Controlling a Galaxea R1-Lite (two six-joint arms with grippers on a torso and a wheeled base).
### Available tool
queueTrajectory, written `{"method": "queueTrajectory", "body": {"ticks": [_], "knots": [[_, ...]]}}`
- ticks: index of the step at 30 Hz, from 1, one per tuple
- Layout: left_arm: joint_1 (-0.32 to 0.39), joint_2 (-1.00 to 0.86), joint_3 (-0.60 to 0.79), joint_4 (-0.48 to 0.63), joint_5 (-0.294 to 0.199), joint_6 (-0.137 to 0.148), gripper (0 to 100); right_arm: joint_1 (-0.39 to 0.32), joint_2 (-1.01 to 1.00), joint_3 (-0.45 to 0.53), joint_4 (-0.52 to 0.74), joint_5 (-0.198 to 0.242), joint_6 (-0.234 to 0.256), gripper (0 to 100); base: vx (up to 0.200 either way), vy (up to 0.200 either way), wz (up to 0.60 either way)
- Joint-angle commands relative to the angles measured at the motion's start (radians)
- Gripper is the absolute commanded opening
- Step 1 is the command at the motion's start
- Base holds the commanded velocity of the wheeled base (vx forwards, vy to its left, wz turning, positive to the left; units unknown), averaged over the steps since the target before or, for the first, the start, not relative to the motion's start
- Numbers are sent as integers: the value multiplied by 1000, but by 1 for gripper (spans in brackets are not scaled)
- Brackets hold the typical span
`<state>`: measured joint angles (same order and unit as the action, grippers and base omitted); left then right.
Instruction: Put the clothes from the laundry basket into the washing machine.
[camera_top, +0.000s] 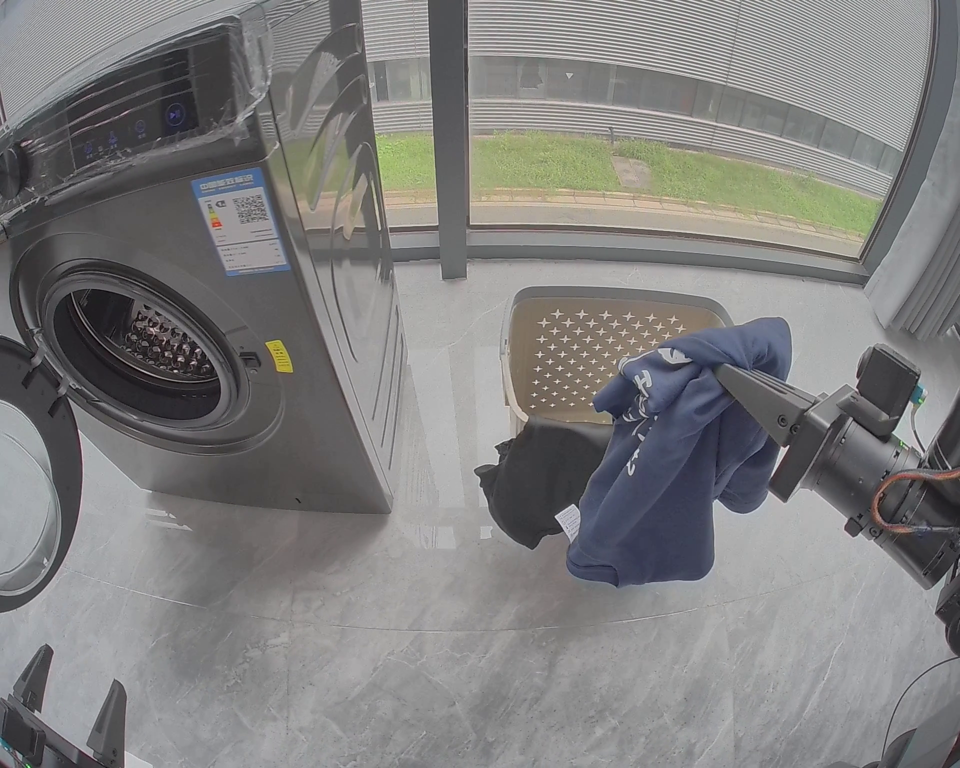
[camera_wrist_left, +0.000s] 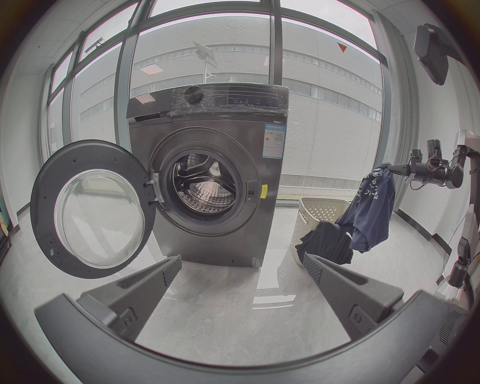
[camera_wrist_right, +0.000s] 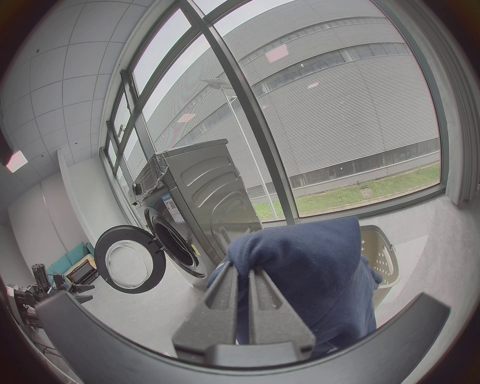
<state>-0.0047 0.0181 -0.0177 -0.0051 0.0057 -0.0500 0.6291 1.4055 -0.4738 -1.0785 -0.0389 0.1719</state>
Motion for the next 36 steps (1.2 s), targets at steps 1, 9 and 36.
{"method": "queueTrajectory", "body": {"ticks": [1,9,36], "knots": [[0,-18,18,1,0,-1,100,7,3,1,0,1,0,0,0,200,0],[0,-18,18,1,0,1,100,9,3,0,0,1,0,0,0,50,0],[0,-18,18,1,0,1,100,7,3,0,0,1,0,0,-89,67,0]]}}
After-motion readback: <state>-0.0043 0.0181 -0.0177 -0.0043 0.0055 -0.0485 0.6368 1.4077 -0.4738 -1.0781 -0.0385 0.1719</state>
